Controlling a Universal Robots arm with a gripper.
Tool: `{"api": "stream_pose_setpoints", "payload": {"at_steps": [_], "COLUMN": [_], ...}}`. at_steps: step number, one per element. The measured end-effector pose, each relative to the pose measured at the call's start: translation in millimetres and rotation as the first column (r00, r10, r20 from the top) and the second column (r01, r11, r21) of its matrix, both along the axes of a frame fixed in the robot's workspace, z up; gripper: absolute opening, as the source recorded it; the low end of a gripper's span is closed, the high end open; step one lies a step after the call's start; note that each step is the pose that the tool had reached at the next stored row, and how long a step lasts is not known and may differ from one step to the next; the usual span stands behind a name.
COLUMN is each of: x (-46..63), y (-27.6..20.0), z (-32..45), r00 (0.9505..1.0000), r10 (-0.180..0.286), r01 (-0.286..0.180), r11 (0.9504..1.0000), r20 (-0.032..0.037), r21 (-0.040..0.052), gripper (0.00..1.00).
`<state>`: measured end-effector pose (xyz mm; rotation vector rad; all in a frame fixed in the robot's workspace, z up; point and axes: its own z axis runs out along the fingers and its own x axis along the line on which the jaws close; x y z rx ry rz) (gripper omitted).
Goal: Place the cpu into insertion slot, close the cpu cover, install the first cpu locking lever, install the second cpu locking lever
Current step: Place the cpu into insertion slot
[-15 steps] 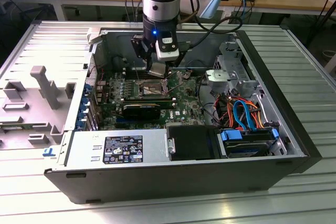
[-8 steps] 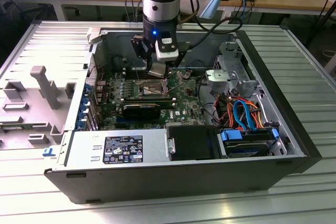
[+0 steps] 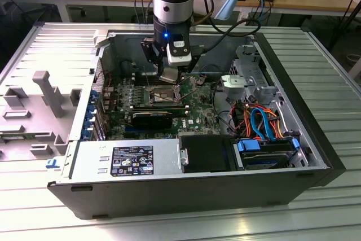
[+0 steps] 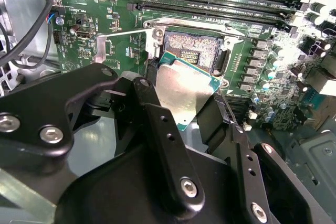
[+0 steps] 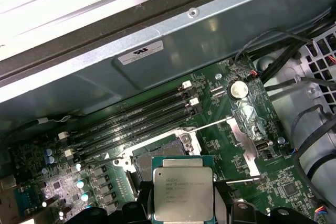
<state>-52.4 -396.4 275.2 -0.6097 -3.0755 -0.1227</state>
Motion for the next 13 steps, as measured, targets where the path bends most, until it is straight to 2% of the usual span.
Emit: {"api": "stream_pose_setpoints", "payload": {"at_steps": [13], "x": [0.0], "y": [0.0], "z": [-0.1], "r00": [1.0000], "r10": [-0.007], "r01": [0.007], "r11": [1.0000], "r20": [0.0000], "r21": [0.0000], "gripper": [0.55]}}
